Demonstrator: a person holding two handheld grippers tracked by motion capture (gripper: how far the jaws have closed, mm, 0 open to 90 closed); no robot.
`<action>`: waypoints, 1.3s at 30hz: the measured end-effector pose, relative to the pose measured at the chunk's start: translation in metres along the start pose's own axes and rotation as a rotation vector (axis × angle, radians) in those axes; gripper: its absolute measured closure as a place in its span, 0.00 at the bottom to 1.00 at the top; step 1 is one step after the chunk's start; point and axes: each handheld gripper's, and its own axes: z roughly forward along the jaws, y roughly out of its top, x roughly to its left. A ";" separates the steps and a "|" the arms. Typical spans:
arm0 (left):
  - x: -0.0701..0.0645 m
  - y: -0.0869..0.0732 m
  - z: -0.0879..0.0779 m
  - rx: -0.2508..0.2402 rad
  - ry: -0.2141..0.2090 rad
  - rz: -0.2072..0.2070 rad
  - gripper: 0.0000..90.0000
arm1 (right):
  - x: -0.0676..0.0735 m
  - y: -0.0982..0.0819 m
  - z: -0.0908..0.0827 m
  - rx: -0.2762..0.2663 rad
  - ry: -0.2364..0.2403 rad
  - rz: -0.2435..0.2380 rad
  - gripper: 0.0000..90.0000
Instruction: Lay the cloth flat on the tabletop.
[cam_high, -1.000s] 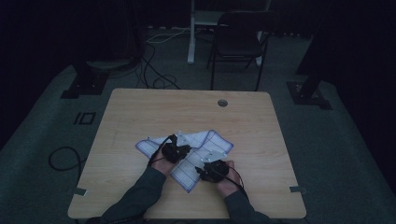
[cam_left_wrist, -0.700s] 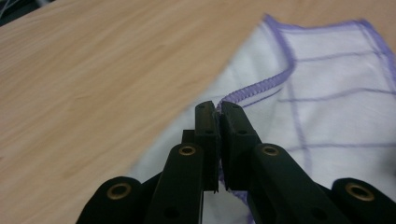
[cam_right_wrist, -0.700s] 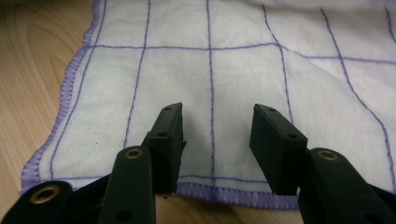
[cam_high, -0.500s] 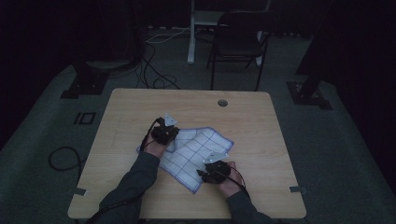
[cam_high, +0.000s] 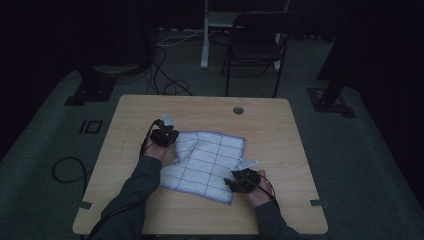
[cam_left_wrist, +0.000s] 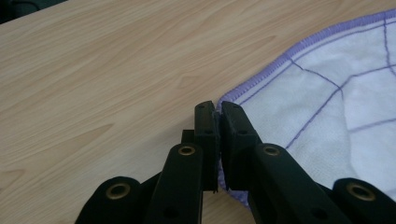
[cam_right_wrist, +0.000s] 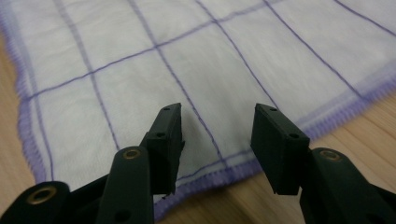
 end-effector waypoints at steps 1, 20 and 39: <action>0.003 0.000 0.001 0.005 0.009 -0.005 0.95 | -0.003 -0.001 -0.001 0.003 -0.003 0.007 0.59; 0.001 -0.040 -0.053 -0.121 -0.016 -0.116 0.76 | -0.015 -0.008 -0.008 0.003 -0.027 0.049 0.59; -0.026 -0.095 -0.070 -0.100 -0.006 -0.159 0.69 | -0.020 -0.009 -0.006 -0.010 -0.032 0.052 0.59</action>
